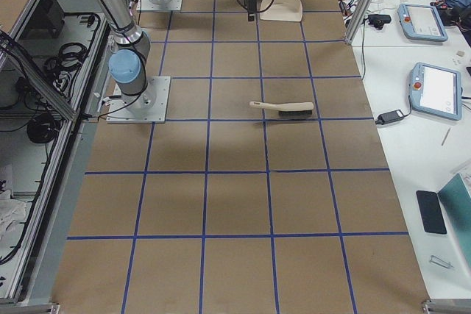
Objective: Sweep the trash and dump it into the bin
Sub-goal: 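Open the left gripper to release the dustpan handle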
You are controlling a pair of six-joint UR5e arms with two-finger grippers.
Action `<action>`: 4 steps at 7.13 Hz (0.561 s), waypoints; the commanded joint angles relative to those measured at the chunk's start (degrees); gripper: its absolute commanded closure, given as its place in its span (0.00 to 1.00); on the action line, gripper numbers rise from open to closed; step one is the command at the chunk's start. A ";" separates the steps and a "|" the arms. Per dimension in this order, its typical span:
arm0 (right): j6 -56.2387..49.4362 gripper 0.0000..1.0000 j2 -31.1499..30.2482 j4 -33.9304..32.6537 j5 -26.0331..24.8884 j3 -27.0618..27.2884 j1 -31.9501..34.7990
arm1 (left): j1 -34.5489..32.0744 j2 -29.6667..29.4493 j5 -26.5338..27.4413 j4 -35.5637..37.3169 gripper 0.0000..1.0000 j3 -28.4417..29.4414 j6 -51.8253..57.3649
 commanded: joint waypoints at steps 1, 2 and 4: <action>-0.03 0.00 0.00 -0.04 0.00 0.00 0.04 | -0.18 2.51 -4.78 -1.59 0.47 1.70 -8.42; -0.03 0.00 0.00 -0.05 0.00 0.00 0.04 | -2.09 4.00 -4.09 -4.65 0.45 2.15 -12.03; -0.03 0.00 0.00 -0.13 0.00 0.00 0.04 | -5.00 7.60 -0.67 -11.22 0.34 4.95 -32.28</action>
